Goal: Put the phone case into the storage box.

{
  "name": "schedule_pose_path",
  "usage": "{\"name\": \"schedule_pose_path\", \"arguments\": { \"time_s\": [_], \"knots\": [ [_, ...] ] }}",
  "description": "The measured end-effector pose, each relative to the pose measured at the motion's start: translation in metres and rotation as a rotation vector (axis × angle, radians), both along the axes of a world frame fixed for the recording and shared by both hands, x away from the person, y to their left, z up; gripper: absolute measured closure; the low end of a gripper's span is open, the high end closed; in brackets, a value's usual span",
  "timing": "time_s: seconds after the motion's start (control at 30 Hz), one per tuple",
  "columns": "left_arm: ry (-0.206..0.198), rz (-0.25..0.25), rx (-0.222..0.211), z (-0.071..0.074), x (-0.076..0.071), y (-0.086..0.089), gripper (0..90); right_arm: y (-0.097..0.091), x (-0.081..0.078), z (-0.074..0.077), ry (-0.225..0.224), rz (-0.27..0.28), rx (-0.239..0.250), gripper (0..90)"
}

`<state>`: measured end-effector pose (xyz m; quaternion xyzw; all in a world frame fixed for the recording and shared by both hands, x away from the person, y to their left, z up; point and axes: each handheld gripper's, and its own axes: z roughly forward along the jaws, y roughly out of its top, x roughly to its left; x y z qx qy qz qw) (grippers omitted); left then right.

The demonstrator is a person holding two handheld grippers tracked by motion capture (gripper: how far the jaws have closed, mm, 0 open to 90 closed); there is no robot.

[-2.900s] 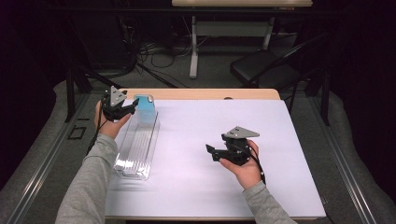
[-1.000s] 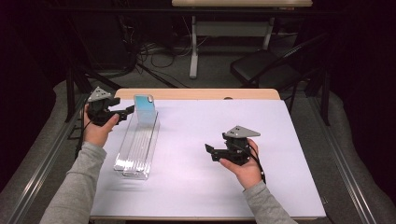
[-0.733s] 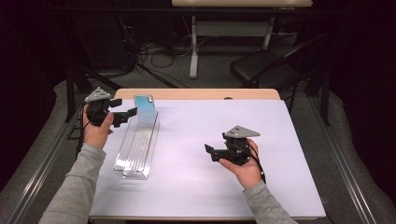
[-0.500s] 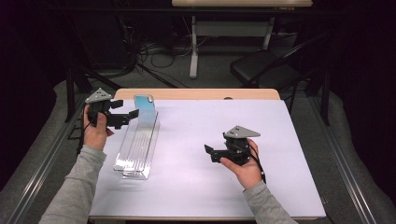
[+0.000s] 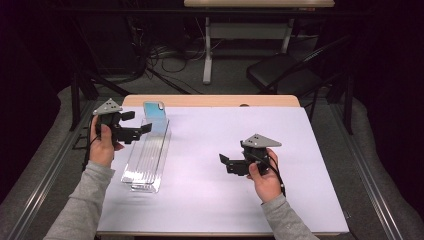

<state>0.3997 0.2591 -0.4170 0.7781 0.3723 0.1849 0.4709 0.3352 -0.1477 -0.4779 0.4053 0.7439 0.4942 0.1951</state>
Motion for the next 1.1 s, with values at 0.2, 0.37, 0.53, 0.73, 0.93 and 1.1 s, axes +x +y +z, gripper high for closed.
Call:
{"name": "schedule_pose_path", "arguments": {
  "time_s": [0.2, 0.37, 0.53, 0.73, 0.93, 1.1],
  "knots": [
    [0.010, -0.012, -0.007, -0.004, -0.006, -0.002, 15.4, 0.001, -0.002, 0.002, -0.009, 0.018, -0.007, 4.1],
    [0.011, -0.024, -0.010, -0.005, -0.013, -0.002, 15.4, 0.002, -0.003, 0.003, -0.017, 0.026, -0.024, 0.0],
    [0.008, -0.037, 0.002, -0.006, -0.020, -0.003, 15.4, 0.002, -0.003, 0.005, -0.017, 0.003, -0.022, 0.0],
    [0.005, -0.048, -0.006, -0.007, -0.027, -0.003, 15.4, -0.001, -0.004, 0.007, -0.009, 0.009, -0.015, 0.0],
    [0.007, -0.058, -0.015, -0.012, -0.032, -0.003, 15.5, -0.002, -0.008, 0.008, -0.011, 0.027, -0.034, 0.0],
    [0.005, -0.069, -0.020, -0.015, -0.038, -0.003, 15.5, -0.005, -0.013, 0.011, -0.014, 0.030, -0.051, 0.0]
  ]
}}
